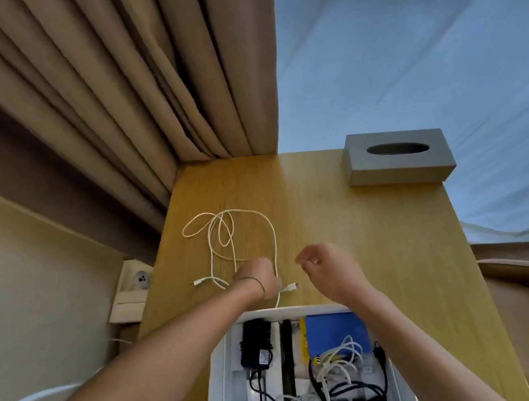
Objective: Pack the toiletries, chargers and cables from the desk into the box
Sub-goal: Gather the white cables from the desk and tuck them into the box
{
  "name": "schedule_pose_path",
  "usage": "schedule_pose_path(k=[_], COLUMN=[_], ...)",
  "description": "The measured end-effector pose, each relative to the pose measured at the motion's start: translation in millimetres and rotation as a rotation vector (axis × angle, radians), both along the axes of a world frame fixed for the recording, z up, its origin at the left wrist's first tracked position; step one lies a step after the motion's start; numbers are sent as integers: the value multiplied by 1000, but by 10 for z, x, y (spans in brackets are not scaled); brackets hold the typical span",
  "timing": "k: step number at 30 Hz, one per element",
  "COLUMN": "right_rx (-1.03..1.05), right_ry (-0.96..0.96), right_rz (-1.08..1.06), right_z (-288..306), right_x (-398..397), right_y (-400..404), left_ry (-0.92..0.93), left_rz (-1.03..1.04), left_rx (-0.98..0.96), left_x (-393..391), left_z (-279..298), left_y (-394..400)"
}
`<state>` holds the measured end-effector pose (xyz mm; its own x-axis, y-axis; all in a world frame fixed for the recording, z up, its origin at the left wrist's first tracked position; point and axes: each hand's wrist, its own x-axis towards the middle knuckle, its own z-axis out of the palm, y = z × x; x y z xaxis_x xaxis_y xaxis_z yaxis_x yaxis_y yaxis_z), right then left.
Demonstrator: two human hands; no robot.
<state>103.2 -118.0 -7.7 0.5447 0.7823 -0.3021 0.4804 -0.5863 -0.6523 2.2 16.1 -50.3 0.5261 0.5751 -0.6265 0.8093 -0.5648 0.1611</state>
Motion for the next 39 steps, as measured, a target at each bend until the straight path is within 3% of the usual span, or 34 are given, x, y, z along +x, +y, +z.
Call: schedule_pose_path(k=[7, 14, 19, 22, 27, 33, 39], right_rx=[18, 70, 115, 162, 260, 495, 690], right_ry=[101, 200, 247, 267, 284, 208, 150], right_rz=[4, -58, -96, -125, -145, -114, 85], right_z=[-195, -237, -167, -93, 107, 471, 1031], right_x=[39, 44, 46, 11, -76, -211, -432], right_y=[-25, -42, -71, -87, -29, 180, 453], left_ry=[124, -20, -290, -530, -843, -1060, -1280], left_rz=[-176, -21, 283, 409, 411, 325, 258], left_rx=[102, 60, -89, -77, 91, 282, -20], left_x=[196, 145, 150, 56, -224, -531, -718], left_z=[-299, -330, -99, 193, 748, 1375, 2031], left_y=[-33, -13, 40, 135, 359, 402, 157])
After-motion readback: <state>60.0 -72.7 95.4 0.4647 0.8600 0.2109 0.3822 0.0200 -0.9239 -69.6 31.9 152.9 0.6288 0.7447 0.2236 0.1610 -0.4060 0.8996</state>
